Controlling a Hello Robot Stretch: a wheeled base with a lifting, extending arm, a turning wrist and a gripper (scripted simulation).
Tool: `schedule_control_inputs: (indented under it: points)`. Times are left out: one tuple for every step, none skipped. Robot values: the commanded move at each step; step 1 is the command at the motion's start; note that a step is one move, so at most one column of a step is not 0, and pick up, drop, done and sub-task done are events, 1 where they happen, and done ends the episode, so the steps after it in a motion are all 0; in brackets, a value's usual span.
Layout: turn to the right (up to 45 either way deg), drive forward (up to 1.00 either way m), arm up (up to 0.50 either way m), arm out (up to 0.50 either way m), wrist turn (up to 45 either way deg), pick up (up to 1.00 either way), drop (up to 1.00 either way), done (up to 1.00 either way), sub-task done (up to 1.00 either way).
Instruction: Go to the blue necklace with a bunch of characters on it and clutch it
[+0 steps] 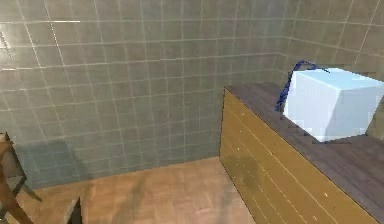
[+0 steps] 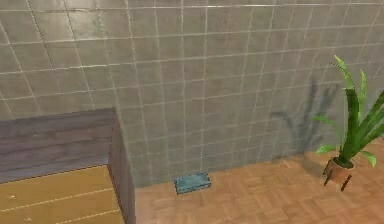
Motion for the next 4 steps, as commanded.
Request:
schedule_control_inputs:
  points:
    - [0.0,1.00,0.00,0.00,0.0,0.00,0.00,0.00,0.00]
    - [6.0,0.00,0.00,0.00,0.0,0.00,0.00,0.00,0.00]
    - [0.0,0.35,0.00,0.00,0.0,0.00,0.00,0.00,0.00]
    - [0.0,0.00,0.50,0.00,0.0,0.00,0.00,0.00,0.00]
